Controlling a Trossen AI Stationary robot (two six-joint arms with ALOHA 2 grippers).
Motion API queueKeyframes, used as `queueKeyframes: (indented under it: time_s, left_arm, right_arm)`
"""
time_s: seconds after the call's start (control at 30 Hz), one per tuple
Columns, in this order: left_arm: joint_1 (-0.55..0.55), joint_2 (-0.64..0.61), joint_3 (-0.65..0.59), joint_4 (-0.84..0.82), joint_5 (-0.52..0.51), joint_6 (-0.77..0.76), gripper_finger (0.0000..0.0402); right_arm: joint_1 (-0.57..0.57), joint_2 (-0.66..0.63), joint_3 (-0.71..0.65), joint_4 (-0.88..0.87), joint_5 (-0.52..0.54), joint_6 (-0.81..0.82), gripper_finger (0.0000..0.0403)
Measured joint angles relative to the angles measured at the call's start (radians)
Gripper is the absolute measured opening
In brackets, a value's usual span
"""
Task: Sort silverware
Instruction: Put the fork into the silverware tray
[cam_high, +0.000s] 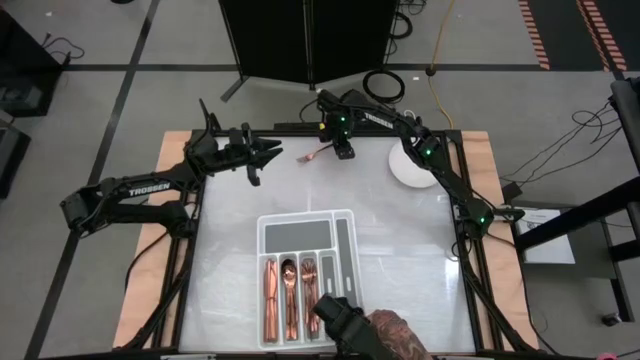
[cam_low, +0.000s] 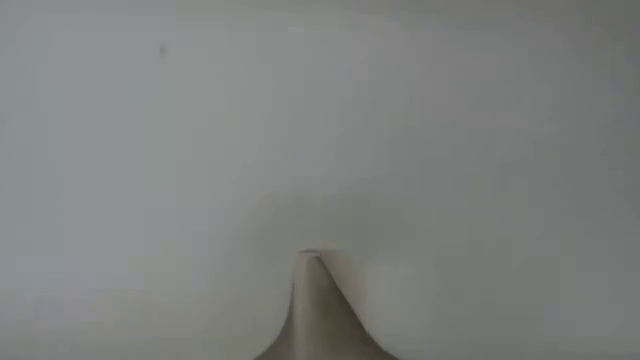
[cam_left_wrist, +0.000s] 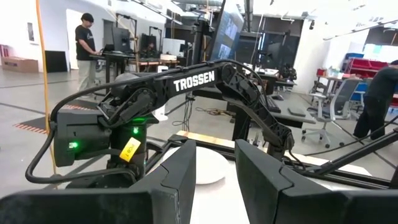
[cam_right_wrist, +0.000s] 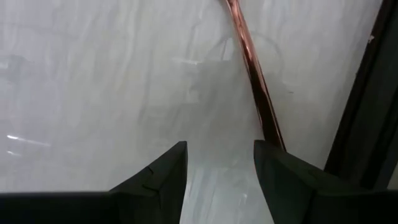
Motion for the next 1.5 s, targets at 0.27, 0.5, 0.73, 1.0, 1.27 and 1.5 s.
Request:
queueKeyframes:
  time_s: [0.27, 0.5, 0.73, 1.0, 1.27, 1.5]
  left_arm:
    - [0.0, 0.0, 0.0, 0.0, 0.0, 0.0, 0.0111]
    - [-0.001, 0.0, 0.0, 0.0, 0.0, 0.0, 0.0111]
    - [-0.001, 0.0, 0.0, 0.0, 0.0, 0.0, 0.0111]
    - [-0.001, 0.0, 0.001, 0.0, 0.0, 0.002, 0.0111]
    - [-0.001, 0.0, 0.001, 0.0, 0.0, 0.002, 0.0111]
    - [-0.001, -0.011, 0.001, 0.0, 0.022, 0.0, 0.0111]
  right_arm:
    - [-0.015, -0.007, 0.0, 0.022, -0.07, 0.089, 0.0176]
    - [-0.026, -0.007, 0.001, 0.115, -0.252, 0.321, 0.018]
    - [0.03, -0.007, 0.001, 0.116, -0.106, 0.316, 0.0172]
    - [0.156, -0.045, 0.002, 0.182, 0.104, 0.326, 0.0171]
    - [0.211, -0.026, 0.0, 0.29, 0.151, 0.341, 0.0173]
    - [0.248, -0.028, 0.001, 0.353, 0.295, 0.567, 0.0173]
